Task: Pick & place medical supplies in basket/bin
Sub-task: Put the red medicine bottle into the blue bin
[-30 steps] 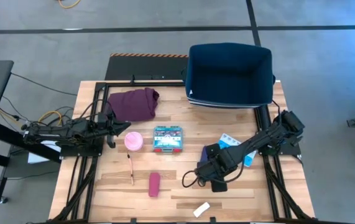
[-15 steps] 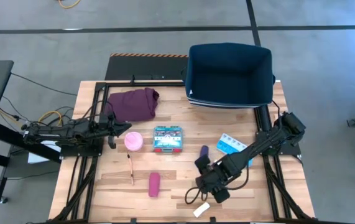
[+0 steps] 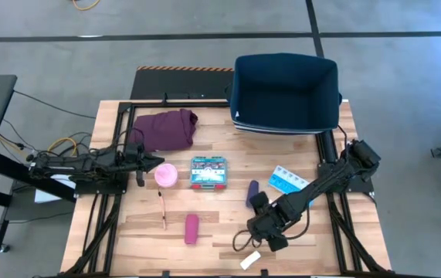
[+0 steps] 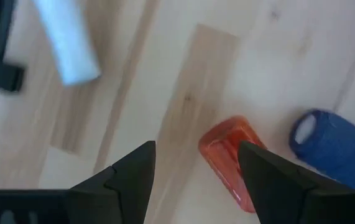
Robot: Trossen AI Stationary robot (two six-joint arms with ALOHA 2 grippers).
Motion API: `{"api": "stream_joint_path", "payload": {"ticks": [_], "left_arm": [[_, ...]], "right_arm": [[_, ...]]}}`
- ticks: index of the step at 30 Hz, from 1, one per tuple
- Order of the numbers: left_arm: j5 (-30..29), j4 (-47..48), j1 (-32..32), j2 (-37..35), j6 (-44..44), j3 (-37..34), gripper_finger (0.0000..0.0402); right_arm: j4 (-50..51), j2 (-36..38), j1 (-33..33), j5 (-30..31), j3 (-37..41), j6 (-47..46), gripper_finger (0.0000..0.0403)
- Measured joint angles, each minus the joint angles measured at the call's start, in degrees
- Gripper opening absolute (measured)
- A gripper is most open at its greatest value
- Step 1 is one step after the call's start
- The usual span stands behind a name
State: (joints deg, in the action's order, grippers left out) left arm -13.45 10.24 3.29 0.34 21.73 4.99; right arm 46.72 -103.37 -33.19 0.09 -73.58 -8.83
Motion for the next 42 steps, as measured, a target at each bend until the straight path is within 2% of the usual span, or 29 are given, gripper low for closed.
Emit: {"api": "stream_joint_path", "payload": {"ticks": [3, 13, 20, 25, 31, 42], "left_arm": [[0.07, 0.87, 0.0, 0.0, -1.56, 0.01, 0.0], [0.07, 2.27, -0.02, 0.02, -1.71, 0.2, 0.0], [0.07, 2.43, 0.0, 0.02, -1.95, 0.2, 0.0], [0.04, 2.49, 0.0, 0.02, -1.77, 0.17, 0.0], [0.0, 2.51, -0.02, 0.02, -1.91, 0.15, 0.0], [-0.02, 2.54, -0.01, 0.02, -2.16, 0.1, 0.0]], "right_arm": [[0.0, 0.0, -0.31, 0.82, 0.0, 4.26, 0.0224], [0.95, 0.0, -0.21, 3.0, 0.0, 4.86, 0.0224], [1.4, 0.0, -0.55, 2.94, -0.05, 4.31, 0.0224], [8.49, -0.02, -2.19, 2.85, -0.02, 2.92, 0.0224], [6.4, -0.02, -2.82, 2.83, -0.06, 2.69, 0.0224], [8.55, -0.02, -3.41, 5.4, -0.05, 0.32, 0.0224]]}}
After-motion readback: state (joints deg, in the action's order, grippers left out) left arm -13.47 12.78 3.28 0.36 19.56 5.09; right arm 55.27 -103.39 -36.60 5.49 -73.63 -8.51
